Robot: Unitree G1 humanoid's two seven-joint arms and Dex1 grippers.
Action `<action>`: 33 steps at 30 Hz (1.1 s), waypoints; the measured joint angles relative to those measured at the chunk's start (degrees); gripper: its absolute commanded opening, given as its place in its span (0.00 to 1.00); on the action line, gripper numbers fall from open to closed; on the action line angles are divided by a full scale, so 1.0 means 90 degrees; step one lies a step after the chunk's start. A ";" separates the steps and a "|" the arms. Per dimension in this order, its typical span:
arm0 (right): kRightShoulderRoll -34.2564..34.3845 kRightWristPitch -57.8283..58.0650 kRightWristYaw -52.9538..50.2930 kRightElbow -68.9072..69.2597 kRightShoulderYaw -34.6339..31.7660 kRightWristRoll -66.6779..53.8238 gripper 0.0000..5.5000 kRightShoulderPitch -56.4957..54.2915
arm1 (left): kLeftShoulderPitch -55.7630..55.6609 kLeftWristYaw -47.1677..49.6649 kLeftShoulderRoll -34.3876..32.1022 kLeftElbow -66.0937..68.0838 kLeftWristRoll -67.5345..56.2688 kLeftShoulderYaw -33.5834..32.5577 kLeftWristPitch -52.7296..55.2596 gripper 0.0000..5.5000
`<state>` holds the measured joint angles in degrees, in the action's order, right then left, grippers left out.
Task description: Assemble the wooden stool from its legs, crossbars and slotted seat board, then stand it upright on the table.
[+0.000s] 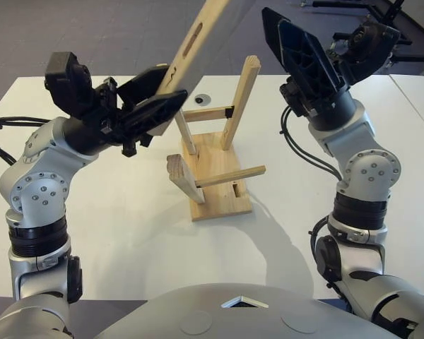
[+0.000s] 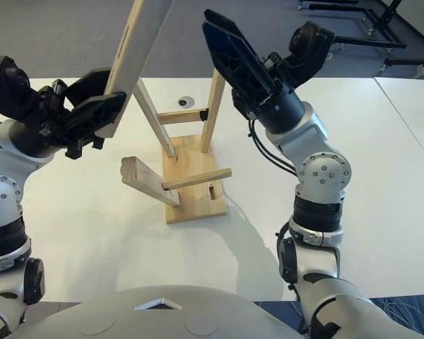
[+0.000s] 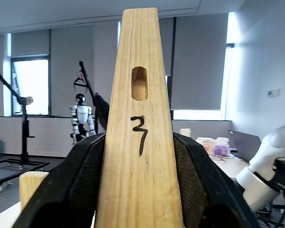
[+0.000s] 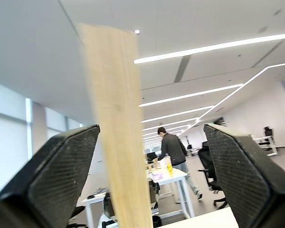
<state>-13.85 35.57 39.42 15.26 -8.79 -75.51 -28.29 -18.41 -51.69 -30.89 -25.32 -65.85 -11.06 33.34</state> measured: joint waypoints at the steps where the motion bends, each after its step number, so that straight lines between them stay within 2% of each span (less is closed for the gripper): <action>1: 0.0018 0.0011 0.0085 0.0001 0.0033 0.0007 0.73 0.0000 | 0.0003 -0.0027 -0.0001 -0.0025 -0.0141 0.0002 0.0073 0.37; 8: 0.0055 0.0070 0.0614 0.0165 0.0384 0.0359 0.73 0.0008 | 0.0078 0.0010 -0.0003 -0.0017 -0.0283 0.0000 0.0313 0.37; 20: 0.0675 -0.0128 0.0557 0.0312 0.0848 0.0668 0.73 -0.0054 | 0.0293 0.0136 0.0016 -0.0102 -0.0115 0.0396 0.0461 0.37; 31: 0.0771 -0.0206 0.0691 0.0337 0.0831 0.0768 0.38 -0.0050 | 0.0293 0.0113 0.0013 -0.0162 -0.0184 0.0385 0.0537 0.37; 33: 0.0769 -0.0208 0.0689 0.0338 0.0822 0.0783 0.38 -0.0044 | 0.0293 0.0133 0.0012 -0.0162 -0.0207 0.0380 0.0573 0.37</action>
<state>-6.93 33.70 45.62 18.30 -1.40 -68.46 -28.69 -15.77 -50.48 -30.78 -26.78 -67.71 -7.64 38.49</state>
